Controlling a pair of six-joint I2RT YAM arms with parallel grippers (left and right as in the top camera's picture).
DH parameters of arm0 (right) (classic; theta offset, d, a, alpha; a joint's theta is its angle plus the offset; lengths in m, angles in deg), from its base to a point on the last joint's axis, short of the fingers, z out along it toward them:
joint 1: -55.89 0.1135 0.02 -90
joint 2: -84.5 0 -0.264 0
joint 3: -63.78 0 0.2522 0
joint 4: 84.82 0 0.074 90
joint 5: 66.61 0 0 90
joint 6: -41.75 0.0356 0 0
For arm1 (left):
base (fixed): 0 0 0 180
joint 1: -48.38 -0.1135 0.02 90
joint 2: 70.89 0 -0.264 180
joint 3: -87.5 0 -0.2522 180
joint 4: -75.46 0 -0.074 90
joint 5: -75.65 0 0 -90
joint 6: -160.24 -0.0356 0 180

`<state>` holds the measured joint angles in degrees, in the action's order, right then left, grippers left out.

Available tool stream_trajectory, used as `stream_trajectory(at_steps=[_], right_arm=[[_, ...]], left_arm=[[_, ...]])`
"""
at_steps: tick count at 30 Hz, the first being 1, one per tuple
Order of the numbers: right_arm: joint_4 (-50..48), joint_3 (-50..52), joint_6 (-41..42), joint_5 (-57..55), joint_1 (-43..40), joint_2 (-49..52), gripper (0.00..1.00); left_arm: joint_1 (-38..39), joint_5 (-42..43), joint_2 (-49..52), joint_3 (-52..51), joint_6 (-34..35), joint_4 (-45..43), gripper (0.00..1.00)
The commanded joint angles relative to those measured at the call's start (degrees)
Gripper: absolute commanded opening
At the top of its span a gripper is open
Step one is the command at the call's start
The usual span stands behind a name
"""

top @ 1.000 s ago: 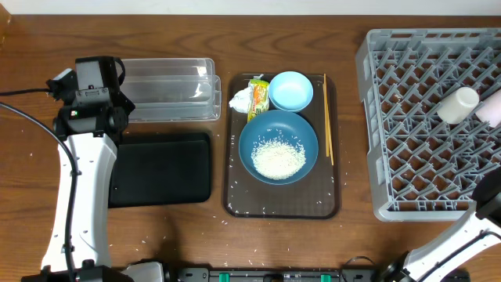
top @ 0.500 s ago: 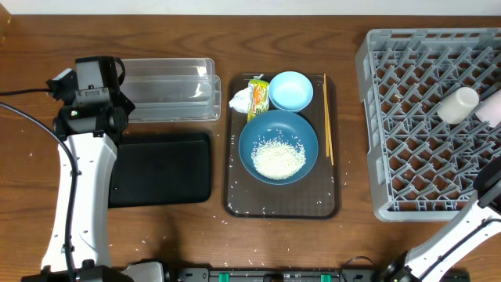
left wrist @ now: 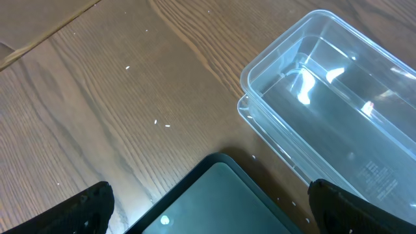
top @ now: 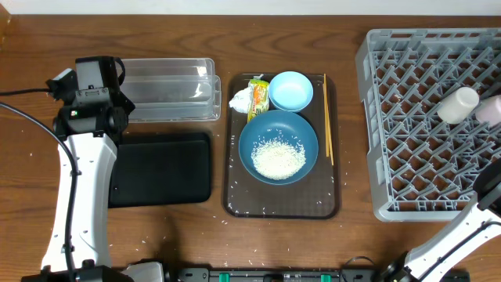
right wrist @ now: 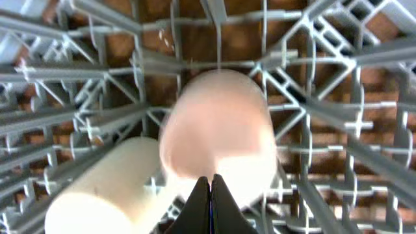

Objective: Sort waste into correct bins and load items into the dishwasher rack
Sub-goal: 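Lower the pink bowl upside down into the rack's right side and release, then move the right gripper back over the light blue bowl on the tray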

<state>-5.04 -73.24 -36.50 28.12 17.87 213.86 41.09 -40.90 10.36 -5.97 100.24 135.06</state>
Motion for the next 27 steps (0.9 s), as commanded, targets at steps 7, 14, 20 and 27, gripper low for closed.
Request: stream_trajectory(at_steps=[7, 14, 20, 27], right_arm=[[1.5, 0.3, 0.2, 0.3, 0.2, -4.4, 0.01], [1.5, 0.3, 0.2, 19.9, 0.1, -7.2, 0.02], [1.6, 0.3, -5.0, 48.6, 1.2, -9.8, 0.11], [6.4, 0.3, -11.3, 36.2, 11.0, -10.6, 0.43]], left_arm=[[-0.1, -0.9, 0.1, -0.1, 0.3, 0.0, 0.98], [-0.1, -0.9, 0.1, -0.1, 0.3, 0.0, 0.98], [-0.1, -0.9, 0.1, -0.1, 0.3, 0.0, 0.98], [-0.1, -0.9, 0.1, -0.1, 0.3, 0.0, 0.98]])
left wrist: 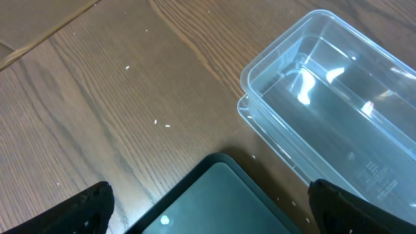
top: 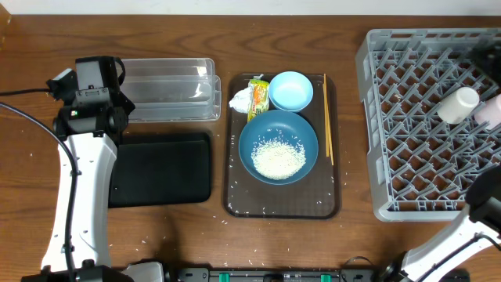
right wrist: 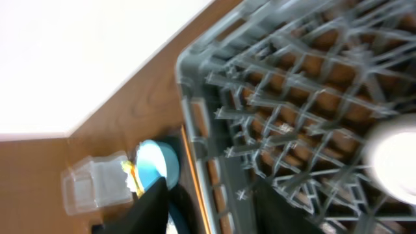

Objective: Sort waste into correct bins and load items into the dishwasher rack
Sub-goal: 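Move the right gripper back over the light blue bowl on the tray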

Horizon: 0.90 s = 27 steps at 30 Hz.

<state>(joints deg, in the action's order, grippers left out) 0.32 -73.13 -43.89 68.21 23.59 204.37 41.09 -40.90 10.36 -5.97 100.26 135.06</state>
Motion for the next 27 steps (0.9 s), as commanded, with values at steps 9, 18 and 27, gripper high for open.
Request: stream_trajectory(at_steps=[9, 18, 27], right_arm=[[1.2, 0.3, -3.8, -28.4, 22.9, -1.2, 0.99], [-3.5, 0.3, -3.8, -31.3, 35.5, -1.1, 0.99], [-6.5, 0.3, -3.8, -31.3, 42.9, -0.9, 0.99]], left_arm=[[-0.1, -0.9, 0.1, -0.1, 0.3, 0.0, 0.98], [-0.1, -0.9, 0.1, -0.1, 0.3, 0.0, 0.98], [-0.1, -0.9, 0.1, -0.1, 0.3, 0.0, 0.98]])
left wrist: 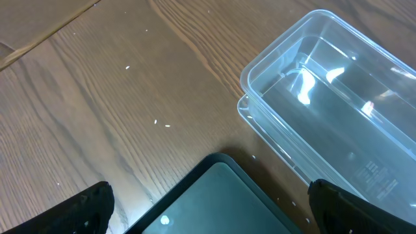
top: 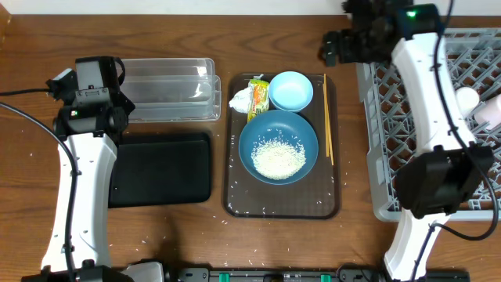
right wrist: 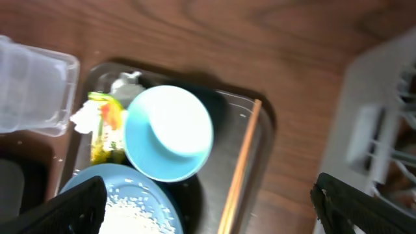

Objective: Sort waste into correct bins and load items into the dishwasher rack
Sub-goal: 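Move the right gripper back over the light blue bowl on the tray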

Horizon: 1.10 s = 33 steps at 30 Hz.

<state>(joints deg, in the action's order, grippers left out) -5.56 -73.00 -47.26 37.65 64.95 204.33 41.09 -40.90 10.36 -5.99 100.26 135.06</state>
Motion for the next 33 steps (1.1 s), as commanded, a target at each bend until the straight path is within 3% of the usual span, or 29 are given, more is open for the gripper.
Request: stream_trajectory(at_steps=[1, 14, 23, 30, 33], right_arm=[[-0.7, 0.1, -0.4, -0.7, 2.2, -0.9, 0.99], [-0.2, 0.1, -0.1, -1.9, 4.9, 0.5, 0.99], [0.6, 0.1, 8.3, -6.7, 5.0, 5.3, 0.99], [4.7, 0.2, 8.8, -6.8, 5.2, 7.8, 0.71], [6.3, 0.2, 8.8, -6.9, 5.2, 8.4, 0.65]], left_arm=[[-0.1, -0.9, 0.1, 0.0, 0.3, 0.0, 0.98], [-0.1, -0.9, 0.1, 0.0, 0.3, 0.0, 0.98], [-0.1, -0.9, 0.1, 0.0, 0.3, 0.0, 0.98], [-0.1, -0.9, 0.1, 0.0, 0.3, 0.0, 0.98], [-0.1, -0.9, 0.1, 0.0, 0.3, 0.0, 0.98]])
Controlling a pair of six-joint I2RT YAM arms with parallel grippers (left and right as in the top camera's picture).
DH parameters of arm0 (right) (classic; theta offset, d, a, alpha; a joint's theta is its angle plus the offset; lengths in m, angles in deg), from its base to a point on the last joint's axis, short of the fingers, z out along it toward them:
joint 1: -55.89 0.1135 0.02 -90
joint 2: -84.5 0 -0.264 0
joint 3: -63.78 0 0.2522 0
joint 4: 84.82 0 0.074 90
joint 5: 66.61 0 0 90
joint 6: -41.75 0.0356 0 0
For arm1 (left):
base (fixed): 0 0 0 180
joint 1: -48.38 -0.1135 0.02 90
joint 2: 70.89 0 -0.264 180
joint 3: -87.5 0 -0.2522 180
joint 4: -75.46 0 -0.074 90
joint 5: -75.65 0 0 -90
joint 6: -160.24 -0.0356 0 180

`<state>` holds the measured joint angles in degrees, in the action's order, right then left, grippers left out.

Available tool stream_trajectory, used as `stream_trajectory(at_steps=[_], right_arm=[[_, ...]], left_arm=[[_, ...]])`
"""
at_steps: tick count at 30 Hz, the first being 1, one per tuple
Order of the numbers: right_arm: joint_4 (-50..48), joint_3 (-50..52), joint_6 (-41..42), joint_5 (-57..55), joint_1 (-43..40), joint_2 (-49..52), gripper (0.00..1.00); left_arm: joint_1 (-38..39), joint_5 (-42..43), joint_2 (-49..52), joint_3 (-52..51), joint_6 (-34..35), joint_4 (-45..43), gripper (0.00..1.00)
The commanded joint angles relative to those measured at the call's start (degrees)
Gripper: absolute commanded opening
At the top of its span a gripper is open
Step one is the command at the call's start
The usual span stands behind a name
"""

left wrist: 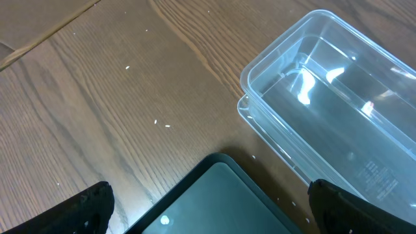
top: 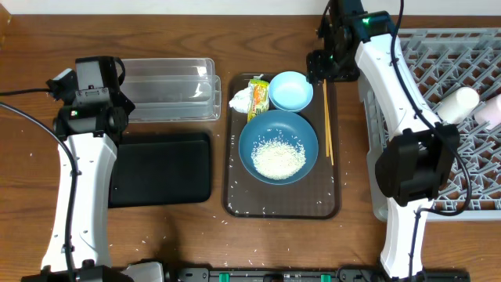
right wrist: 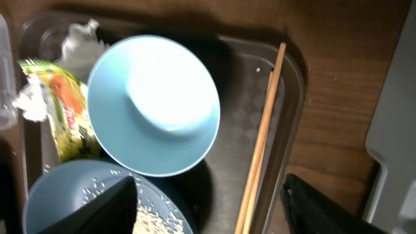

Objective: Sort waste into correct bins and load items into the dishwasher rack
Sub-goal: 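Move the right gripper back over the light blue bowl on the tray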

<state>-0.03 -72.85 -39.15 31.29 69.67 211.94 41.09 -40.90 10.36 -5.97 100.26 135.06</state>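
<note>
A brown tray (top: 235, 200) holds a big blue bowl with rice (top: 278, 147), a small light-blue bowl (top: 290, 91), a pair of wooden chopsticks (top: 327, 117), a yellow wrapper (top: 257, 98) and crumpled white paper (top: 239, 99). My right gripper (right wrist: 211, 211) hovers open over the tray's far right corner, the small bowl (right wrist: 153, 104) and chopsticks (right wrist: 263, 143) below it. The grey dishwasher rack (top: 407, 125) holds a cream cup (top: 458, 104) and a pink cup (top: 490, 111). My left gripper (left wrist: 208, 208) hangs open and empty above the black bin (left wrist: 221, 201).
A clear plastic bin (top: 168, 90) stands left of the tray, with the flat black bin (top: 160, 168) in front of it. Rice grains are scattered on the wooden table (top: 47, 39). The rack's left wall stands close to the tray's right edge.
My right gripper has come lower and closer over the tray's far right corner; the small bowl and chopsticks look larger. The left arm has not moved.
First my right gripper was shut at the pink cup in the rack. Then it was off the cup and swinging away from the rack, both cups left lying there. Later it was open high above the tray's far end, and now hangs lower there.
</note>
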Motion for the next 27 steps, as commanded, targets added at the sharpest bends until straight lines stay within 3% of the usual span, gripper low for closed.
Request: stream_trajectory(at_steps=[1, 7, 11, 17, 27], right_arm=[[1.4, 0.0, 0.7, -0.8, 0.5, 1.0, 0.64], [3.8, 0.0, 0.7, -3.0, 0.5, 1.9, 0.63], [3.5, 0.0, 0.7, -3.8, 0.3, 2.4, 0.69], [3.3, 0.0, 0.7, -3.8, 0.1, 3.1, 0.71], [1.6, 0.0, 0.7, 2.2, 1.5, 3.1, 0.67]], left_arm=[[-0.1, -0.9, 0.1, -0.1, 0.3, 0.0, 0.98], [-0.1, -0.9, 0.1, -0.1, 0.3, 0.0, 0.98], [-0.1, -0.9, 0.1, -0.1, 0.3, 0.0, 0.98], [-0.1, -0.9, 0.1, -0.1, 0.3, 0.0, 0.98], [-0.1, -0.9, 0.1, -0.1, 0.3, 0.0, 0.98]])
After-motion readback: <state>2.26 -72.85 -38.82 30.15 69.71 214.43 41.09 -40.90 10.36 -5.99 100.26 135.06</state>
